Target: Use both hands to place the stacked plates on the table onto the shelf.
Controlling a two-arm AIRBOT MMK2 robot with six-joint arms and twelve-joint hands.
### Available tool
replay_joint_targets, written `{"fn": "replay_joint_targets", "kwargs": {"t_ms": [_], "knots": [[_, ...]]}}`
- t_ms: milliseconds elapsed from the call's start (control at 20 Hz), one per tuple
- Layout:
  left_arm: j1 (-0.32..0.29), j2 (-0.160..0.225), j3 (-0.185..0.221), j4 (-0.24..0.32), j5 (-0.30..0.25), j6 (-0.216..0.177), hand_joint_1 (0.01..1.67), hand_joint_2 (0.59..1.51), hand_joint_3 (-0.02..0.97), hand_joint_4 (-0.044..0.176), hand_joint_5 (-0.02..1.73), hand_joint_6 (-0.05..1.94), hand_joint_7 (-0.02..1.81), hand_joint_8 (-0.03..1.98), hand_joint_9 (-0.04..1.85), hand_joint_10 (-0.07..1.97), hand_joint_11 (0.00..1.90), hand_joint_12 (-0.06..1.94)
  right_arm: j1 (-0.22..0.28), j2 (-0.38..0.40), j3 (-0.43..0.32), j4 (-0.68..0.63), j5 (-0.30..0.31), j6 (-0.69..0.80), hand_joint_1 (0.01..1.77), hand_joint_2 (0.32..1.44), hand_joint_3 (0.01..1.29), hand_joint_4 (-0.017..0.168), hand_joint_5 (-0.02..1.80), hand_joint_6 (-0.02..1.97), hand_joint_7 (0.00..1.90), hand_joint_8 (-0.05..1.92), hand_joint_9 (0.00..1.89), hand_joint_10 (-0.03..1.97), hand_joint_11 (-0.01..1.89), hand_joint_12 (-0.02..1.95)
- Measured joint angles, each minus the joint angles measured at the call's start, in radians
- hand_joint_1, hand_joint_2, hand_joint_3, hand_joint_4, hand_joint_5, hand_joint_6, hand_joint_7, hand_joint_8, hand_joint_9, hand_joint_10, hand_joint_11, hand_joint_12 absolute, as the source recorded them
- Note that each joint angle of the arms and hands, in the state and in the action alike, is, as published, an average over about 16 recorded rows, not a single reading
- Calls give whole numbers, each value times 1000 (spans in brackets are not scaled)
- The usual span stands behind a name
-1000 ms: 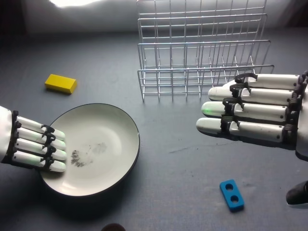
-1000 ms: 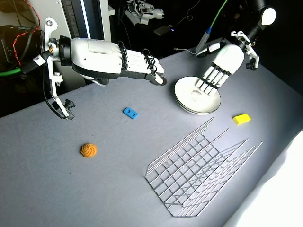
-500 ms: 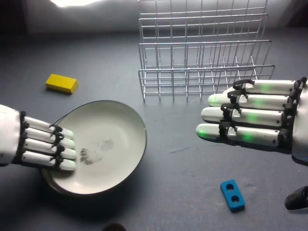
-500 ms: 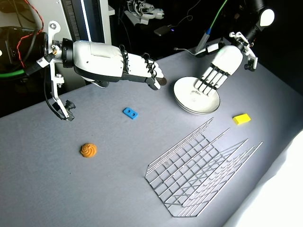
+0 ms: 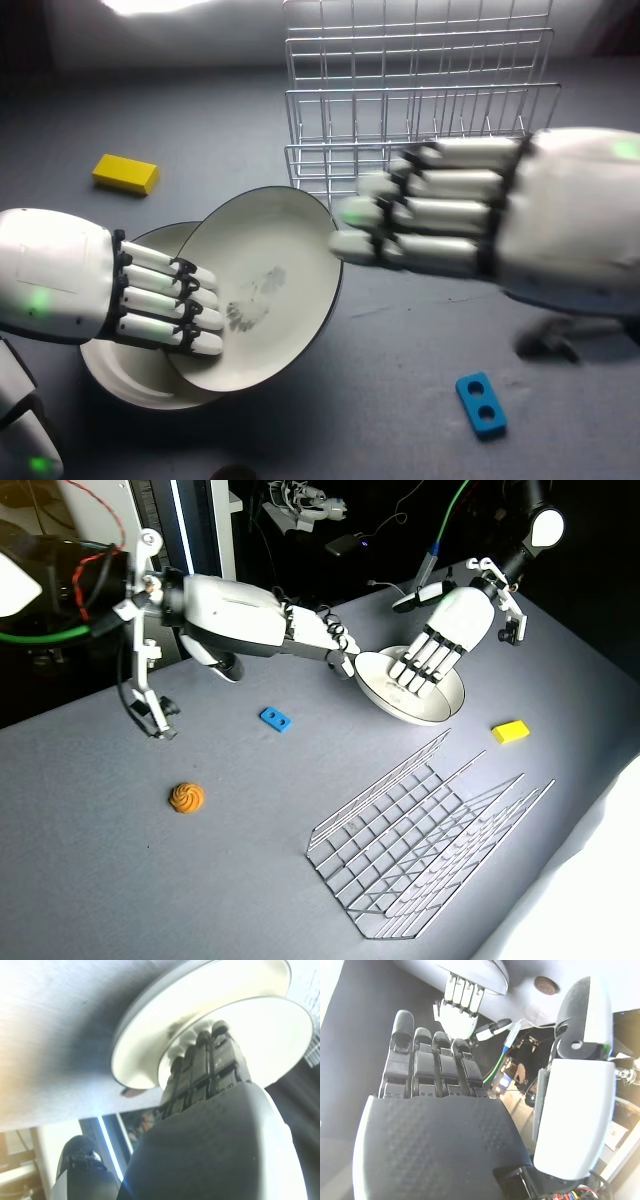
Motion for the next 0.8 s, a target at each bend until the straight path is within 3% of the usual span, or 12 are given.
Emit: {"fn": "replay_joint_targets", "kwargs": {"t_ms": [400,800], "knots": [[-21,-2,-20,14,17,-15,17,891,17,-2,8,-17,-11,-12,21,4,13,-12,111,-216,114,8,-165,-36,1134,892,26,5,183,9,151,18,170,-7,14,726],[-23,-2,-21,16,18,-17,17,890,18,-2,8,-18,-10,-13,21,4,13,-12,126,-385,227,76,-230,-112,1140,935,26,5,298,9,252,18,248,-6,13,836]]}}
